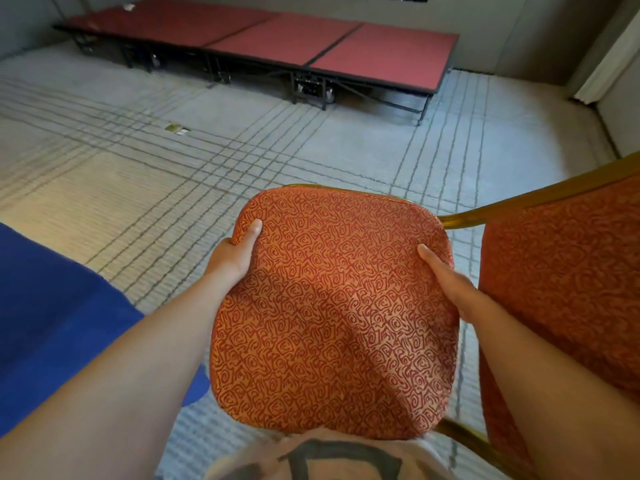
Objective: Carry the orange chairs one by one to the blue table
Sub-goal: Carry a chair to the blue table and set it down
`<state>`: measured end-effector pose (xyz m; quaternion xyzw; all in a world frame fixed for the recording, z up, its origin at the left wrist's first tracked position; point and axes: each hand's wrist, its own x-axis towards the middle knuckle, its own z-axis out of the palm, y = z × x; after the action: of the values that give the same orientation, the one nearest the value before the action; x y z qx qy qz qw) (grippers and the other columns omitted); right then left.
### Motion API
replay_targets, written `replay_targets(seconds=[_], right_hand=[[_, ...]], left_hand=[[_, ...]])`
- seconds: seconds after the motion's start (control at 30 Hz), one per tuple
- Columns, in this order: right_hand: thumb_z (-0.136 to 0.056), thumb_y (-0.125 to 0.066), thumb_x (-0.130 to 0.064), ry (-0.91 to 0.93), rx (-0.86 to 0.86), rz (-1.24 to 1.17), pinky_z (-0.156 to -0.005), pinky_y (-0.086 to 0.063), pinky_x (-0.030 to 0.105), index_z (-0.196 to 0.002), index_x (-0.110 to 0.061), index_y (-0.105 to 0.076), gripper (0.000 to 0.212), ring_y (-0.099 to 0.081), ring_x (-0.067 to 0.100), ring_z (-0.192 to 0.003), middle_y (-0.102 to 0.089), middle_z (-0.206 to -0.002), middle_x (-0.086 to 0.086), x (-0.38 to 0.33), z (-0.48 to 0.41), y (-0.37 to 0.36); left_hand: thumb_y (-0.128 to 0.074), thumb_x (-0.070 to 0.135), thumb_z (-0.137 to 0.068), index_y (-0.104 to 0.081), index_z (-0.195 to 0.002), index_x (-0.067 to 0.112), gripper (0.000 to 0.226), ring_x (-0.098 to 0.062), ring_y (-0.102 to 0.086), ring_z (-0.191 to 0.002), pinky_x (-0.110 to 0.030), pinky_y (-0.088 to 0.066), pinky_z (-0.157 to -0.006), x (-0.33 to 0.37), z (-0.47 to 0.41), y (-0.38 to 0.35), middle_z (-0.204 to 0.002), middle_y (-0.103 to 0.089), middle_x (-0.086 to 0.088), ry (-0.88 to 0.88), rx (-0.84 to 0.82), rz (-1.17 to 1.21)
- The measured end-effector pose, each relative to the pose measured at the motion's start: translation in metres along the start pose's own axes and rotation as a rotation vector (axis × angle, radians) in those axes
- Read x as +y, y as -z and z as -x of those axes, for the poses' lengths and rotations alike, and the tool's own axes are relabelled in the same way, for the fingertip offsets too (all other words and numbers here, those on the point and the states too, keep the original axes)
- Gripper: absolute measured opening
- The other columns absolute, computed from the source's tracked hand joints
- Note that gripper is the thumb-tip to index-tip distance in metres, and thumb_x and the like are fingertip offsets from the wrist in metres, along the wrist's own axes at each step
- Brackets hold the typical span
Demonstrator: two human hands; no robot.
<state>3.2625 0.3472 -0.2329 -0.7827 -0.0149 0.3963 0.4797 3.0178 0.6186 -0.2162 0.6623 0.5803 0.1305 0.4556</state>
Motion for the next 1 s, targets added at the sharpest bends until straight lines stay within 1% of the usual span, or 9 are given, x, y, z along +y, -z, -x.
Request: replay_targets(seconds=[0.1, 0.2, 0.3, 0.43, 0.6, 0.67, 0.73, 0.9, 1.0], right_hand=[[-0.034, -0.067, -0.095, 0.007, -0.047, 0.025, -0.105, -0.044, 0.051, -0.137, -0.025, -0.054, 0.124, -0.062, 0.031, -0.111, -0.065, -0.124, 0.009, -0.074, -0.080, -0.020], [-0.034, -0.070, -0.093, 0.012, -0.091, 0.067, -0.103, -0.047, 0.051, -0.129, -0.025, -0.059, 0.118, -0.065, 0.032, -0.106, -0.070, -0.115, 0.008, -0.123, -0.136, -0.039], [-0.035, -0.072, -0.091, 0.009, -0.132, 0.134, -0.100, -0.049, 0.049, -0.122, -0.022, -0.063, 0.112, -0.068, 0.031, -0.102, -0.072, -0.109, 0.008, -0.164, -0.189, -0.072], [-0.035, -0.072, -0.091, 0.000, -0.214, 0.203, -0.100, -0.050, 0.049, -0.127, -0.019, -0.062, 0.117, -0.068, 0.033, -0.102, -0.073, -0.109, 0.009, -0.209, -0.253, -0.132], [-0.034, -0.071, -0.092, 0.008, -0.302, 0.277, -0.103, -0.047, 0.051, -0.139, -0.020, -0.053, 0.129, -0.064, 0.033, -0.109, -0.068, -0.122, 0.010, -0.271, -0.327, -0.234], [-0.033, -0.070, -0.093, 0.021, -0.326, 0.291, -0.105, -0.046, 0.050, -0.141, -0.018, -0.051, 0.132, -0.063, 0.032, -0.111, -0.066, -0.125, 0.010, -0.299, -0.355, -0.284], [-0.031, -0.070, -0.093, 0.039, -0.342, 0.291, -0.105, -0.045, 0.049, -0.142, -0.018, -0.050, 0.137, -0.063, 0.032, -0.112, -0.065, -0.126, 0.010, -0.330, -0.382, -0.335], [-0.018, -0.064, -0.095, 0.147, -0.370, 0.316, -0.104, -0.046, 0.045, -0.139, -0.013, -0.053, 0.148, -0.062, 0.030, -0.112, -0.064, -0.127, 0.012, -0.429, -0.417, -0.450], [-0.018, -0.064, -0.095, 0.211, -0.392, 0.320, -0.104, -0.047, 0.045, -0.137, -0.015, -0.055, 0.144, -0.062, 0.030, -0.111, -0.065, -0.126, 0.010, -0.489, -0.428, -0.509]], left_hand=[[-0.041, 0.084, -0.076, -0.057, -0.130, 0.007, 0.096, -0.036, -0.052, -0.124, -0.040, -0.040, -0.101, 0.041, -0.074, 0.005, -0.134, -0.056, -0.021, 0.015, 0.066, 0.054], [-0.042, 0.083, -0.076, -0.056, -0.132, 0.008, 0.094, -0.036, -0.052, -0.124, -0.040, -0.039, -0.101, 0.060, -0.119, 0.008, -0.135, -0.055, -0.020, 0.029, 0.086, 0.087], [-0.039, 0.086, -0.075, -0.055, -0.131, 0.006, 0.098, -0.036, -0.053, -0.122, -0.042, -0.039, -0.100, 0.068, -0.162, 0.021, -0.134, -0.056, -0.020, 0.089, 0.115, 0.085], [-0.037, 0.094, -0.064, -0.056, -0.129, 0.006, 0.111, -0.034, -0.056, -0.118, -0.043, -0.042, -0.099, 0.065, -0.219, 0.047, -0.130, -0.059, -0.017, 0.164, 0.176, 0.130], [-0.035, 0.102, -0.052, -0.062, -0.121, 0.010, 0.118, -0.032, -0.061, -0.106, -0.039, -0.045, -0.093, 0.051, -0.310, 0.090, -0.118, -0.066, -0.015, 0.212, 0.244, 0.175], [-0.035, 0.099, -0.058, -0.062, -0.119, 0.007, 0.113, -0.033, -0.061, -0.106, -0.038, -0.043, -0.089, 0.049, -0.355, 0.114, -0.117, -0.065, -0.017, 0.228, 0.270, 0.176], [-0.038, 0.091, -0.067, -0.059, -0.122, 0.004, 0.106, -0.035, -0.059, -0.110, -0.039, -0.041, -0.091, 0.053, -0.402, 0.142, -0.121, -0.062, -0.020, 0.227, 0.310, 0.169], [-0.038, 0.088, -0.072, -0.055, -0.127, 0.002, 0.104, -0.036, -0.057, -0.112, -0.038, -0.041, -0.089, 0.068, -0.506, 0.221, -0.125, -0.060, -0.021, 0.218, 0.420, 0.194], [-0.037, 0.091, -0.068, -0.055, -0.128, 0.002, 0.109, -0.036, -0.059, -0.109, -0.036, -0.041, -0.085, 0.079, -0.556, 0.266, -0.124, -0.061, -0.020, 0.217, 0.457, 0.237]])
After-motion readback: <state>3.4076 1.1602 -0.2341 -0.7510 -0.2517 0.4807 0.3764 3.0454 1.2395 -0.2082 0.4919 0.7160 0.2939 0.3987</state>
